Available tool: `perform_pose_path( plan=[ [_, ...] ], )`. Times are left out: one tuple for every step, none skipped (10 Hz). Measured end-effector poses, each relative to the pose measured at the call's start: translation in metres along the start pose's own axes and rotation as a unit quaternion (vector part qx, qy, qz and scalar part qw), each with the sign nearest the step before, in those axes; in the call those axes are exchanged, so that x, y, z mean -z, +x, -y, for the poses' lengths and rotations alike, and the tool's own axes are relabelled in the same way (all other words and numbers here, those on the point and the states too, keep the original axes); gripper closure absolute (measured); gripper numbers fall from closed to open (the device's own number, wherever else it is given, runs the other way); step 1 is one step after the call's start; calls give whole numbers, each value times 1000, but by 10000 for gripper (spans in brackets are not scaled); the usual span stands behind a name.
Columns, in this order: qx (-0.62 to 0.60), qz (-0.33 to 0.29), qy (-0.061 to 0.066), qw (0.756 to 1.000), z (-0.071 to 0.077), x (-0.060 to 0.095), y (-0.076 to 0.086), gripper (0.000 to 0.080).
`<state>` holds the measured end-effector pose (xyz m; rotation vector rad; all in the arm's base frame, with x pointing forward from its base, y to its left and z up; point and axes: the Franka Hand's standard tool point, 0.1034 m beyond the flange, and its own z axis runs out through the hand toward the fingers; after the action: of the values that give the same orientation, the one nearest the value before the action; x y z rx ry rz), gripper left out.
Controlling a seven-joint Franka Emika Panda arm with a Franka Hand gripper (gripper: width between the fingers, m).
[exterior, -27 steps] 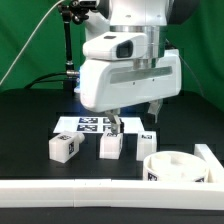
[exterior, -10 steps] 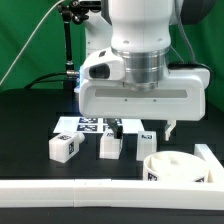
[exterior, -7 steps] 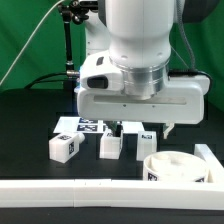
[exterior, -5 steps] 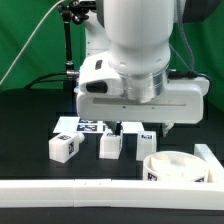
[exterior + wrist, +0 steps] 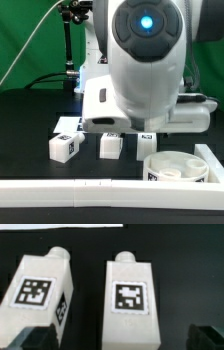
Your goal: Assemble stool
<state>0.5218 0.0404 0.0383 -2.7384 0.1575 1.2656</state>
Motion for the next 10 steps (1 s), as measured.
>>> perform_pose_path(
  plan=[
    [1, 45, -3, 999, 0, -8, -3, 151],
    [3, 66, -4, 998, 0, -11, 0, 151],
    [1, 83, -7, 996, 2, -12, 0, 151],
    [4, 72, -8, 997, 7, -11, 4, 151],
    [6, 68, -10, 998, 9, -11, 5, 151],
    [7, 66, -10, 998, 10, -11, 6, 151],
    [9, 63, -9, 998, 10, -12, 8, 151],
    [11, 55, -9, 998, 9, -14, 12, 151],
    [12, 49, -8, 999, 8, -15, 16, 151],
    [12, 41, -6, 999, 7, -18, 20, 151]
  ],
)
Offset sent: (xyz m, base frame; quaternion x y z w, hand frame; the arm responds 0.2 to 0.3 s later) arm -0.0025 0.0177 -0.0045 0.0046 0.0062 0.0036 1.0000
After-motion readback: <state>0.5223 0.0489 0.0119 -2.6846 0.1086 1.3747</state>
